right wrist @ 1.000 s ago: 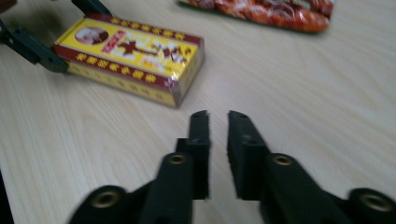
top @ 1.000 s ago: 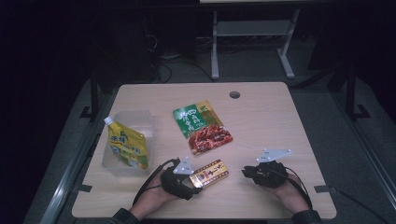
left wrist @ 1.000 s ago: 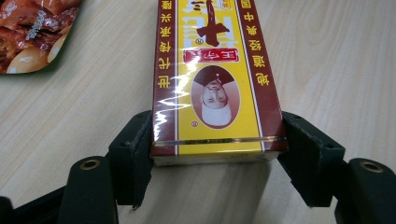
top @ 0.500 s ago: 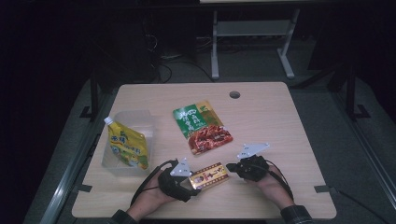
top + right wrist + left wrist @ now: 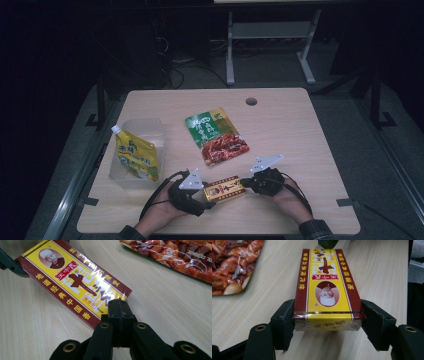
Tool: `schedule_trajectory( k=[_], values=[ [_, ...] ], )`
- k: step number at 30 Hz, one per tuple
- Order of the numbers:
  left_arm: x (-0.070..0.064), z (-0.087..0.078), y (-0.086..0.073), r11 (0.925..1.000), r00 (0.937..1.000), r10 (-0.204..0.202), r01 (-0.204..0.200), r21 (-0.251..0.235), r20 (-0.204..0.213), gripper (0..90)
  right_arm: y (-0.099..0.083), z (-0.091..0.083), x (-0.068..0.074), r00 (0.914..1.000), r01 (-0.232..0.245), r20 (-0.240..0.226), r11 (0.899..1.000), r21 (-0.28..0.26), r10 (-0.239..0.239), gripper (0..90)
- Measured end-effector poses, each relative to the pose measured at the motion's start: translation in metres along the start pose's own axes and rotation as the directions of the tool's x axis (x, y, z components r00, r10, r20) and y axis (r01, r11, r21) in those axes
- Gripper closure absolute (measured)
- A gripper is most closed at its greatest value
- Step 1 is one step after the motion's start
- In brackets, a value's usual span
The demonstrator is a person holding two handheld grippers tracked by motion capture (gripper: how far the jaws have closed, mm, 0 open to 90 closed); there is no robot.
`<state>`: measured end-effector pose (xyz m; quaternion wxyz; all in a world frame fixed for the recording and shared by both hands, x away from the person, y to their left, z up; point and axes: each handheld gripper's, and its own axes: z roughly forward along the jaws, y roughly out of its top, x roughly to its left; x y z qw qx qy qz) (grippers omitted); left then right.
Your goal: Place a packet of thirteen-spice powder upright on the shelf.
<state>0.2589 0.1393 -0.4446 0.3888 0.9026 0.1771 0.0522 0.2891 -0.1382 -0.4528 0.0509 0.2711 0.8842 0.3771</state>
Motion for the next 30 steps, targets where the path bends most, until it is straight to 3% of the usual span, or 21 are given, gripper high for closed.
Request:
schedule_trajectory(
  k=[2, 14, 30],
  values=[
    [0.001, -0.003, 0.002, 0.9998, 0.9999, 0.015, -0.015, -0.016, 0.001, 32.2, -0.001, 0.000, 0.000, 1.0000, 0.000, -0.004, 1.000, -0.001, 0.000, 89.8],
    [0.002, -0.012, 0.016, 0.9917, 0.9997, 0.021, -0.019, -0.127, 0.012, 32.2, -0.004, 0.001, 0.000, 0.9997, -0.014, -0.018, 1.000, 0.001, 0.014, 89.8],
    [0.009, -0.016, 0.040, 0.9772, 0.9980, 0.039, -0.028, -0.211, 0.049, 32.1, -0.006, 0.005, 0.003, 0.9979, -0.023, -0.060, 1.000, 0.005, 0.023, 89.9]
  ],
)
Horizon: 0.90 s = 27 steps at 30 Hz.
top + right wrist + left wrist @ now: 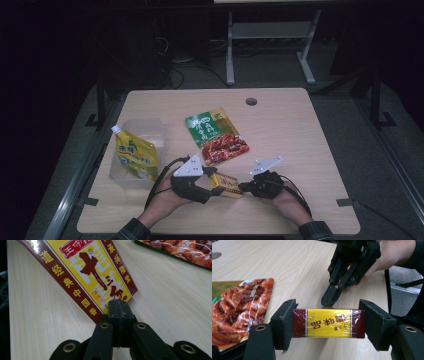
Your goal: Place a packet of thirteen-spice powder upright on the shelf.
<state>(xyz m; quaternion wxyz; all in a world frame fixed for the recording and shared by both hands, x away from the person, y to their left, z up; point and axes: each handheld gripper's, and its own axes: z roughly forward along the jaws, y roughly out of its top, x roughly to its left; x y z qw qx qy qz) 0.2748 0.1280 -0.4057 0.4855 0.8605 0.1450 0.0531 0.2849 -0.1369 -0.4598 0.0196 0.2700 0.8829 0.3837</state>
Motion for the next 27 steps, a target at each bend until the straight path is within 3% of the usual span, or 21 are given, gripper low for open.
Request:
schedule_trajectory(
  k=[11, 27],
  values=[
    [0.002, 0.009, 0.014, 0.9995, 0.9993, 0.015, -0.014, -0.029, 0.035, 32.1, -0.001, 0.002, 0.003, 0.9996, -0.009, -0.028, 1.000, -0.016, 0.009, 89.9],
    [0.005, 0.024, 0.026, 0.9978, 0.9980, 0.031, -0.028, -0.061, 0.054, 31.7, -0.003, 0.008, 0.005, 0.9992, 0.011, -0.038, 1.000, 0.020, -0.011, 89.9]
  ],
)
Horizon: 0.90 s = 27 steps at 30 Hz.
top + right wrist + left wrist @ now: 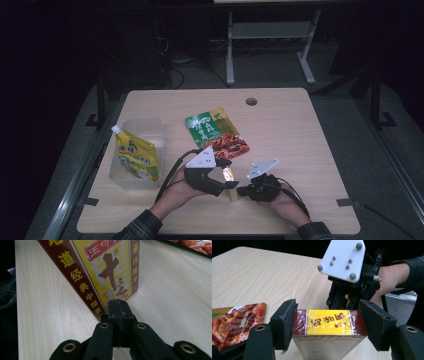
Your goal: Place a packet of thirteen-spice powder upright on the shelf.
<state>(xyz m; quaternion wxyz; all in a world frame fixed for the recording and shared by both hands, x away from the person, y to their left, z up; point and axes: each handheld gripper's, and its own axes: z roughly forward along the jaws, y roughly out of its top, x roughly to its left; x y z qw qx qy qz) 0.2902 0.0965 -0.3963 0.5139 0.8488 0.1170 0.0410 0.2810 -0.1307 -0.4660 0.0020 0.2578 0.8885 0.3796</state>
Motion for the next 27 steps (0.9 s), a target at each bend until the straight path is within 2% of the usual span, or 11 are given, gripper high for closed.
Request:
schedule_trajectory(
  k=[5, 7, 13, 16, 20, 27],
  values=[
    [0.000, 0.002, 0.001, 0.9999, 1.0000, -0.008, 0.008, -0.013, -0.005, 31.2, 0.000, 0.000, 0.000, 1.0000, -0.008, -0.003, 1.000, 0.001, 0.008, 89.8],
    [-0.001, 0.002, 0.001, 0.9999, 0.9999, 0.001, -0.001, -0.017, -0.013, 30.6, -0.001, 0.001, -0.001, 1.0000, 0.002, 0.002, 1.000, 0.004, -0.002, 89.8],
    [-0.001, 0.000, 0.004, 0.9991, 0.9998, -0.008, 0.008, -0.041, -0.017, 26.1, -0.001, 0.000, 0.000, 0.9998, -0.018, -0.002, 1.000, 0.010, 0.018, 89.8],
    [-0.002, -0.002, 0.006, 0.9986, 0.9998, -0.016, 0.015, -0.051, -0.015, 24.4, -0.002, 0.000, -0.002, 1.0000, -0.008, 0.002, 1.000, 0.008, 0.008, 89.8],
    [-0.003, -0.007, 0.009, 0.9979, 0.9997, -0.018, 0.017, -0.063, -0.017, 24.1, -0.002, -0.001, -0.001, 0.9996, -0.027, 0.002, 1.000, 0.004, 0.027, 89.8],
    [-0.003, -0.017, 0.008, 0.9976, 0.9995, -0.019, 0.018, -0.066, -0.026, 24.6, -0.003, -0.003, -0.004, 0.9996, -0.027, 0.009, 1.000, -0.003, 0.027, 89.7]
  ],
)
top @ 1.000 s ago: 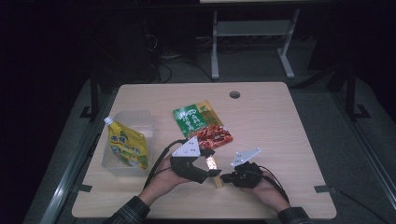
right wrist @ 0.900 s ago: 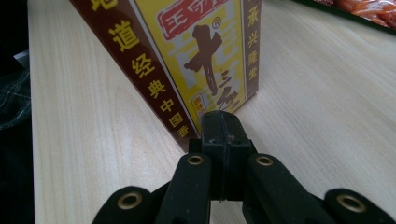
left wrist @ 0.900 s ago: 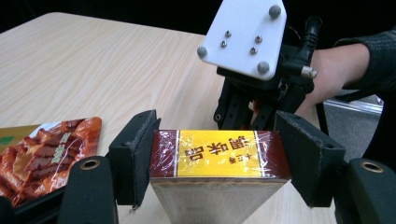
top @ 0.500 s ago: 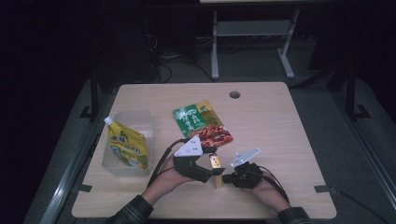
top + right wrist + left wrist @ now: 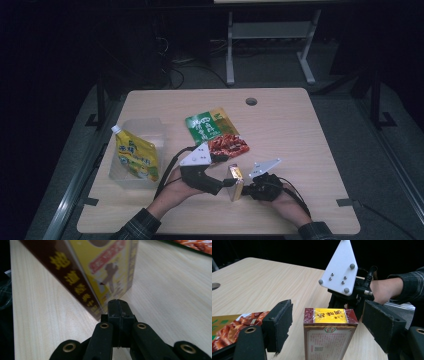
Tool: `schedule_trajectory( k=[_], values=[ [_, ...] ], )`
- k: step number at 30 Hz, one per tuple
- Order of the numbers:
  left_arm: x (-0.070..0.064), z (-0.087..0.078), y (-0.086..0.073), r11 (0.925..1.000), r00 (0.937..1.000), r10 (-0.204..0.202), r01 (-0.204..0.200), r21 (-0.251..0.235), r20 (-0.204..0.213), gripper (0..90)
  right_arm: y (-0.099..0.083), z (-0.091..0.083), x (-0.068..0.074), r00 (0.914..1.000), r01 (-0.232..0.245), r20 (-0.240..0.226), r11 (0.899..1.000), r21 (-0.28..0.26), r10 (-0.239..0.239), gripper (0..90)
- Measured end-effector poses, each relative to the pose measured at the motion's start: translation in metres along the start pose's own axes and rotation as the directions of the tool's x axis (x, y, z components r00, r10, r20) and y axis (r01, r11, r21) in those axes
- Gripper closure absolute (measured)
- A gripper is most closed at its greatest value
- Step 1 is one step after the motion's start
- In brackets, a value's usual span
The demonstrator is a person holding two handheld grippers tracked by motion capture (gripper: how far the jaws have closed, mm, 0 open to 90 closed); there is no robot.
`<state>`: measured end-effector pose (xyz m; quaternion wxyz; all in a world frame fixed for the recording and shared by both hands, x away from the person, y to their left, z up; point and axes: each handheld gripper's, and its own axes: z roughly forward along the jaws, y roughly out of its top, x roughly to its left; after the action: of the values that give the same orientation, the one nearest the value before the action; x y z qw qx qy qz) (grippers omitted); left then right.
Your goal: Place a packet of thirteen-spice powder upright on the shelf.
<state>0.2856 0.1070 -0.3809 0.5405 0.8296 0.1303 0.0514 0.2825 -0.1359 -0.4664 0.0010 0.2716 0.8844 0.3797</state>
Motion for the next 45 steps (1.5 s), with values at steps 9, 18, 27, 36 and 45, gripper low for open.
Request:
schedule_trajectory(
  k=[9, 18, 27, 36, 45],
  values=[
    [-0.001, -0.022, -0.010, 0.9998, 0.9994, -0.005, 0.006, 0.019, -0.034, 45.3, 0.000, -0.003, -0.002, 0.9996, -0.013, 0.025, 1.000, -0.014, 0.014, 89.7],
    [-0.006, -0.021, -0.037, 0.9917, 0.9992, -0.039, 0.040, 0.122, -0.004, 81.2, 0.005, -0.005, -0.011, 0.9963, -0.061, 0.058, 0.997, -0.052, 0.064, 89.7],
    [-0.004, 0.007, -0.065, 0.9712, 0.9979, -0.058, 0.050, 0.233, 0.027, 89.8, 0.018, 0.006, -0.017, 0.9971, -0.051, 0.055, 0.997, -0.053, 0.054, 89.9],
    [-0.008, 0.032, -0.073, 0.9601, 0.9964, -0.064, 0.047, 0.276, 0.055, 89.8, 0.018, 0.013, -0.014, 0.9986, -0.028, 0.044, 0.999, -0.031, 0.029, 89.9],
    [-0.013, 0.043, -0.074, 0.9586, 0.9971, -0.049, 0.030, 0.283, 0.058, 89.7, 0.018, 0.014, -0.012, 0.9994, -0.019, 0.028, 0.999, -0.031, 0.020, 89.9]
  ],
)
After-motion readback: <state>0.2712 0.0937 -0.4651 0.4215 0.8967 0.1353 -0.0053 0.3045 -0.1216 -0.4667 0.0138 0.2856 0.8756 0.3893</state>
